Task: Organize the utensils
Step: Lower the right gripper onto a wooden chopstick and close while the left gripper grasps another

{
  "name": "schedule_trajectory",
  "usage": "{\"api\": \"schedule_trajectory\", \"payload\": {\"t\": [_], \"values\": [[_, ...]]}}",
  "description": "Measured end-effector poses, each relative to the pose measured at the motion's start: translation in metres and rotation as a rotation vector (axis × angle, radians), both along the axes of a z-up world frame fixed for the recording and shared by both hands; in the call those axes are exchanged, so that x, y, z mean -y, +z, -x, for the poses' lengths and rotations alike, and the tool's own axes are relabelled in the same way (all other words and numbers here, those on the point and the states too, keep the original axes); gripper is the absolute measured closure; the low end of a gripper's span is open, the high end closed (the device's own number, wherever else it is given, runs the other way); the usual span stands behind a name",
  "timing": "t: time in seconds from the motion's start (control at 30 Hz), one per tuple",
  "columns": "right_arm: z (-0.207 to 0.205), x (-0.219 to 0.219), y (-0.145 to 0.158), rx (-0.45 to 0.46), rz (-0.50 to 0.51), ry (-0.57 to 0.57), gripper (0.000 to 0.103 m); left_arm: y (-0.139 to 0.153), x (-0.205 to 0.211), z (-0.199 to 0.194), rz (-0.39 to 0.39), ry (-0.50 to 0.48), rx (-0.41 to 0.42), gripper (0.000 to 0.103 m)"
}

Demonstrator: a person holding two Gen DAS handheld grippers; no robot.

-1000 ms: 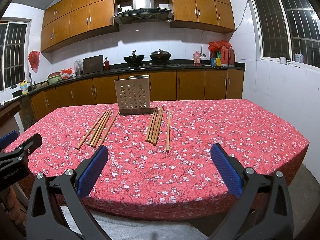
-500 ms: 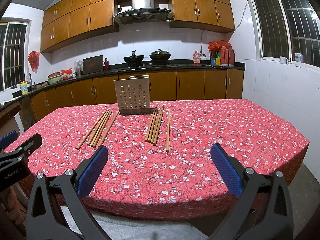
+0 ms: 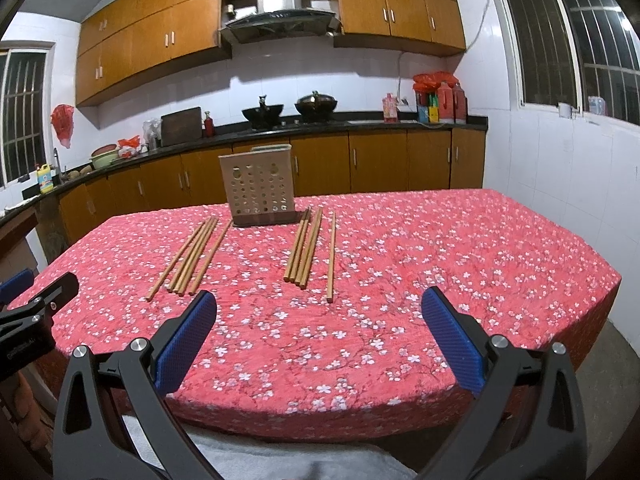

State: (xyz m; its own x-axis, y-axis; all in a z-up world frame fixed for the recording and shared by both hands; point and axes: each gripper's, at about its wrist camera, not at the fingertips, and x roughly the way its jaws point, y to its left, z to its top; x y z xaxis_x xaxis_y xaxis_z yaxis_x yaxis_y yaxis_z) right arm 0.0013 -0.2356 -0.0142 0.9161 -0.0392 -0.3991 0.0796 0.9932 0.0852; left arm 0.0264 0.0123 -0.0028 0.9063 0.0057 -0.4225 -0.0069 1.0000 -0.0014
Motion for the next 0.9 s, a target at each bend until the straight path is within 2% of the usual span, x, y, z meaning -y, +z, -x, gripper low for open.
{"api": "schedule_trajectory", "payload": {"t": [0.1,0.2,0.33,0.4,0.53,0.63,0.67,0.73,0.83,0.9], "values": [[-0.017,0.004,-0.001,-0.041,0.009,-0.019,0.002,-0.002,-0.014,-0.019,0.025,0.048,-0.06,0.004],[-0.043,0.012,-0.002,-0.096,0.019,-0.04,0.004,-0.007,-0.026,-0.05,0.001,0.114,-0.112,0.004],[-0.085,0.023,-0.003,-0.193,0.006,-0.048,0.012,-0.01,-0.039,-0.082,-0.009,0.118,-0.17,0.004],[-0.112,0.028,-0.006,-0.262,-0.012,-0.054,0.026,-0.011,-0.043,-0.097,0.005,0.097,-0.201,0.004],[-0.152,0.038,-0.016,-0.342,-0.073,-0.025,0.046,-0.017,-0.053,-0.129,0.066,0.045,-0.277,0.004],[-0.179,0.036,-0.027,-0.389,-0.069,-0.008,0.059,-0.019,-0.054,-0.144,0.079,0.025,-0.294,0.004],[-0.185,0.035,-0.028,-0.402,-0.069,-0.002,0.066,-0.019,-0.054,-0.149,0.076,0.019,-0.296,0.004],[-0.198,0.027,-0.038,-0.432,-0.062,0.011,0.069,-0.02,-0.051,-0.16,0.074,-0.001,-0.306,0.012],[-0.216,0.023,-0.052,-0.474,-0.048,0.017,0.075,-0.025,-0.045,-0.174,0.067,-0.033,-0.347,0.033],[-0.221,0.023,-0.06,-0.503,-0.049,0.015,0.088,-0.03,-0.04,-0.183,0.068,-0.055,-0.377,0.042]]}}
